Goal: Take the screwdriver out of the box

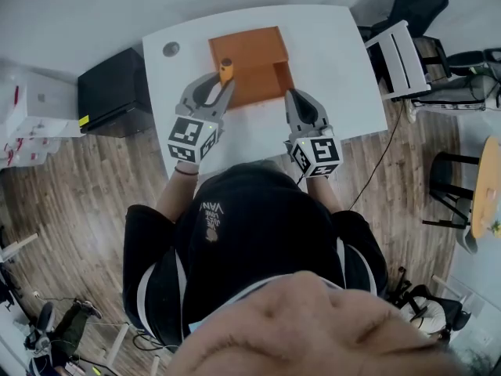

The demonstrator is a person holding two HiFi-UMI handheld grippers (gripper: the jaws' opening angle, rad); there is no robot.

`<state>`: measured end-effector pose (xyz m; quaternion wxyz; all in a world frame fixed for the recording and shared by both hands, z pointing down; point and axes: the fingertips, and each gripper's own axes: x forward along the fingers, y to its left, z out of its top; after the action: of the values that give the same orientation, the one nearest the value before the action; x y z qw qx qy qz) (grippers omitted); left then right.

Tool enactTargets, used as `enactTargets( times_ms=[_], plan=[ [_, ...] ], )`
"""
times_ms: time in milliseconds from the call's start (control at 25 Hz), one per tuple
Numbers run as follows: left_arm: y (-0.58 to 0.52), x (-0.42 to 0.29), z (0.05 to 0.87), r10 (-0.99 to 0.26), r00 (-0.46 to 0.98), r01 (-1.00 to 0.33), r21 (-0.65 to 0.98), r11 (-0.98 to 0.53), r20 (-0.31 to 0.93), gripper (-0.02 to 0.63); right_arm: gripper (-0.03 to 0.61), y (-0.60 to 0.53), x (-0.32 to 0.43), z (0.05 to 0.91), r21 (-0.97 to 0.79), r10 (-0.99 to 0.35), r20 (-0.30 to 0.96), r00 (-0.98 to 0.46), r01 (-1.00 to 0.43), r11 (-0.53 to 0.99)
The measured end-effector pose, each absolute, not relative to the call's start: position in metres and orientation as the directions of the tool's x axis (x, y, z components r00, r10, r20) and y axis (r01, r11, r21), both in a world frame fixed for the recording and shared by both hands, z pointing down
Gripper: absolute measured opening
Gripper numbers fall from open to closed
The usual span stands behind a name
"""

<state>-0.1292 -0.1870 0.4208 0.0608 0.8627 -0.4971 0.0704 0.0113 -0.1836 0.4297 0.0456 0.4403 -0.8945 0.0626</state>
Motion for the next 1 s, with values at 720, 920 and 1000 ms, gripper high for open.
enactTargets(
  times_ms=[720,920,1000],
  plan=[
    [-0.172,-0.136,0.432,-0.847,0.492,-0.869,0.055,-0.491,0.201,0.103,0.012,-0.185,0.001,0.439,-0.064,-0.76,0.173,-0.626,-0.777,0.626],
    [-0.167,-0.137,0.438,-0.844,0.491,-0.869,0.06,-0.491,0.215,0.103,0.012,-0.185,0.001,0.444,-0.067,-0.759,0.184,-0.624,-0.779,0.624],
    [-0.165,-0.138,0.44,-0.842,0.493,-0.868,0.061,-0.492,0.22,0.103,0.012,-0.184,0.0,0.446,-0.068,-0.759,0.19,-0.623,-0.78,0.623]
  ],
)
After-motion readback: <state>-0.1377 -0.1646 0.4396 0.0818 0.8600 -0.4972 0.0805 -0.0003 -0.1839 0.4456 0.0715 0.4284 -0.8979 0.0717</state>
